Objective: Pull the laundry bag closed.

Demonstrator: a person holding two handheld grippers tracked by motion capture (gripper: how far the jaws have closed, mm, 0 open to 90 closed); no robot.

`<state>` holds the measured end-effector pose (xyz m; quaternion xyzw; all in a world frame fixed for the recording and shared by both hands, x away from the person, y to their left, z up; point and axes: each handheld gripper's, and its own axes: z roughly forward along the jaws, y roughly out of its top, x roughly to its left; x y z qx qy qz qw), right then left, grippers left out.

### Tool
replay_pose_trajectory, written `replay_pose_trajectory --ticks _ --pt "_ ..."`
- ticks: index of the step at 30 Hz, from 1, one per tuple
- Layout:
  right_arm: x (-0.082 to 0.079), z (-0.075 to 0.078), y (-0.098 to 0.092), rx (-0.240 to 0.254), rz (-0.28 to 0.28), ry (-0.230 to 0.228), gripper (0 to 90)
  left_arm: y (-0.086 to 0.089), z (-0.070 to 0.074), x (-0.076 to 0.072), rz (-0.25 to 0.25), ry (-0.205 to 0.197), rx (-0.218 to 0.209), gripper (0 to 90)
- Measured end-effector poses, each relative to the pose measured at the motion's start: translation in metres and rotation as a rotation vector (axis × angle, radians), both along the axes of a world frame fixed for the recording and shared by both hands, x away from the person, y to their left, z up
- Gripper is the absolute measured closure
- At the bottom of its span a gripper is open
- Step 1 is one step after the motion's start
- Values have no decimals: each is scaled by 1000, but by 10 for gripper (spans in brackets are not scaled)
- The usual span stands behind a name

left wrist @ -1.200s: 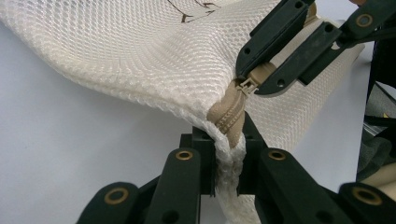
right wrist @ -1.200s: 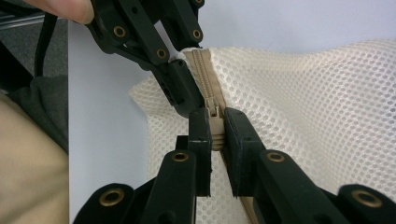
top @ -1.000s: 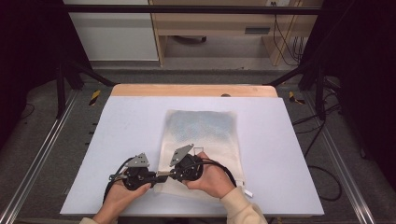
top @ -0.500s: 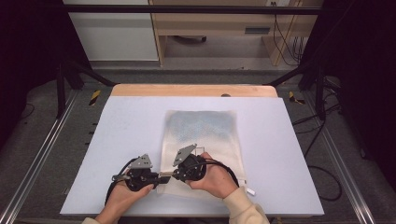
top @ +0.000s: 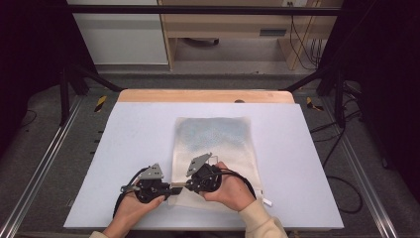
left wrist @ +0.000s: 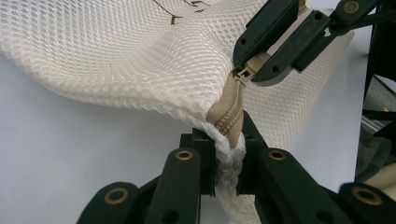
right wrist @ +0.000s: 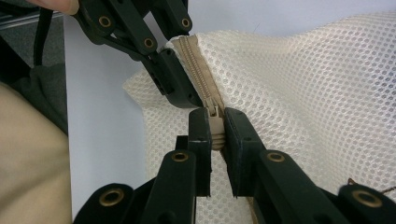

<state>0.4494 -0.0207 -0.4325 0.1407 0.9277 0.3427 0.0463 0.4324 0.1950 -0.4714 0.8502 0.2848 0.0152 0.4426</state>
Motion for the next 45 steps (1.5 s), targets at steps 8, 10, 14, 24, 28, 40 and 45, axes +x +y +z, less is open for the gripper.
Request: replay_pose_trajectory --ticks 8,10,14,24,28,40,45 --pt "-1 1 -3 -4 -5 -5 819 1 2 -1 1 -2 -9 820" --pt "-2 2 -5 -1 -8 -5 819 0 2 -1 0 -3 -13 820" --pt "-2 2 -6 -1 -12 0 819 0 2 -1 -1 -3 -14 819" --pt "-1 1 -14 -6 -37 -3 819 1 2 -1 7 -6 -20 819" --pt "-1 1 -16 -8 -36 -5 820 1 2 0 7 -6 -18 820" --pt "-2 1 -20 -1 -45 -2 819 1 2 -1 4 -6 -18 819" --pt "-2 1 -23 -3 -51 -1 819 0 2 -1 2 -2 -23 819"
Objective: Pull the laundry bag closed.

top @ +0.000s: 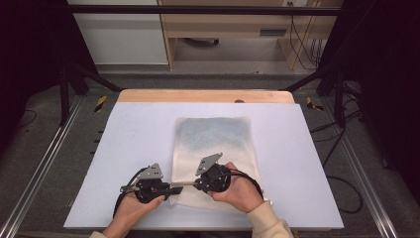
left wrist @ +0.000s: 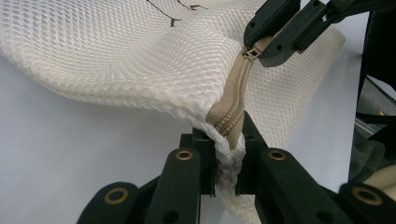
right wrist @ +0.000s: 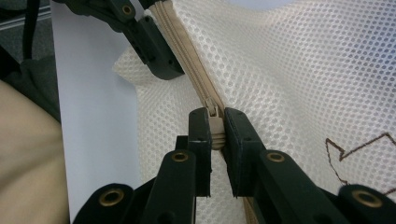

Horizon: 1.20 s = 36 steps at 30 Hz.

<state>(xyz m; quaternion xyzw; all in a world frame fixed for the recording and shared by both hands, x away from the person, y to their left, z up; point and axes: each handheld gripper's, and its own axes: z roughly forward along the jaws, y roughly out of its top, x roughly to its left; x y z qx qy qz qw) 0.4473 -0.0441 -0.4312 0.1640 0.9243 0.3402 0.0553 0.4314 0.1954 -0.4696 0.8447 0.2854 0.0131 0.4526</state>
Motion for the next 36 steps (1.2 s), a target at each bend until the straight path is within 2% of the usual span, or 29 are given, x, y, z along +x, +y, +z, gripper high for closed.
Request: replay_pose_trajectory --ticks 4,9,36 --pt "1 0 -7 -17 -23 -3 820 2 0 1 6 2 -4 820" --pt "2 0 -16 -11 -46 4 819 2 -1 1 9 7 -8 820" --pt "-2 -2 -34 3 -78 6 819 0 -2 0 -5 10 1 819"
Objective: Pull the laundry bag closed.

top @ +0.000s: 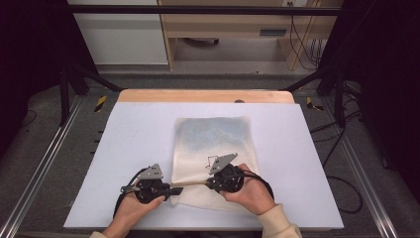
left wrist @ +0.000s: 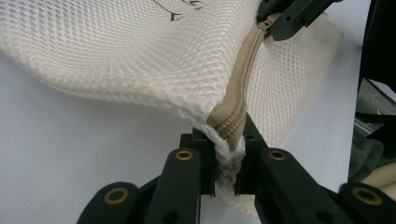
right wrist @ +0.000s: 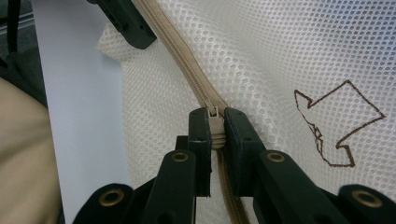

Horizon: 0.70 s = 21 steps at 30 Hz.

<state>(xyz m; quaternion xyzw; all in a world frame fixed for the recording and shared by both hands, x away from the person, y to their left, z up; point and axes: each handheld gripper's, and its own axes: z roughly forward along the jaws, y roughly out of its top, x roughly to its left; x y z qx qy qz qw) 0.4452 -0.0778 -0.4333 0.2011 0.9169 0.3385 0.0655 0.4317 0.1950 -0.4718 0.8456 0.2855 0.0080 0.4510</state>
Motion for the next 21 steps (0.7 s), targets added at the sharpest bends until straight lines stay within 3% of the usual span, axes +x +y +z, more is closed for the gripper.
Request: replay_pose_trajectory --ticks 21 --pt "-4 0 -13 9 -23 -7 819 -1 0 0 -5 0 4 819"
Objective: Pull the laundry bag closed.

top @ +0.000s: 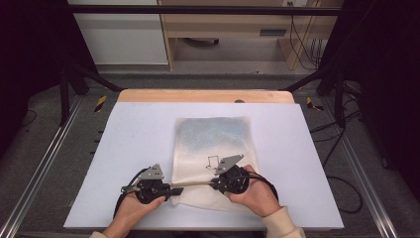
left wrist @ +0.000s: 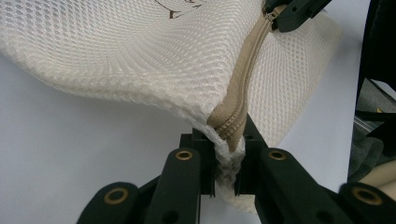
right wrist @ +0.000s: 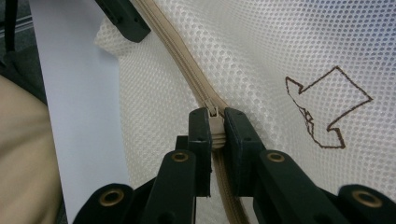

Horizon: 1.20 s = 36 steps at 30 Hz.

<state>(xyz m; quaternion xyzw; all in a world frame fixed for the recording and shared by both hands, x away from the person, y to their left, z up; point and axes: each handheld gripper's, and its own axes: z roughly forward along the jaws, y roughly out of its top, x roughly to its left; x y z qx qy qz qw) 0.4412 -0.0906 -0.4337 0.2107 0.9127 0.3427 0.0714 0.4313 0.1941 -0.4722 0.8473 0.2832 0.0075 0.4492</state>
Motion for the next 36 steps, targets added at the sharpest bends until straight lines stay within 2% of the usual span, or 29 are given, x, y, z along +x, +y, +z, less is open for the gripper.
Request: replay_pose_trajectory --ticks 13,36 --pt "-1 1 -11 6 -19 -2 819 1 0 0 4 -1 1 819" --pt "-5 0 -21 16 -38 -4 819 0 1 -1 -3 -12 4 819"
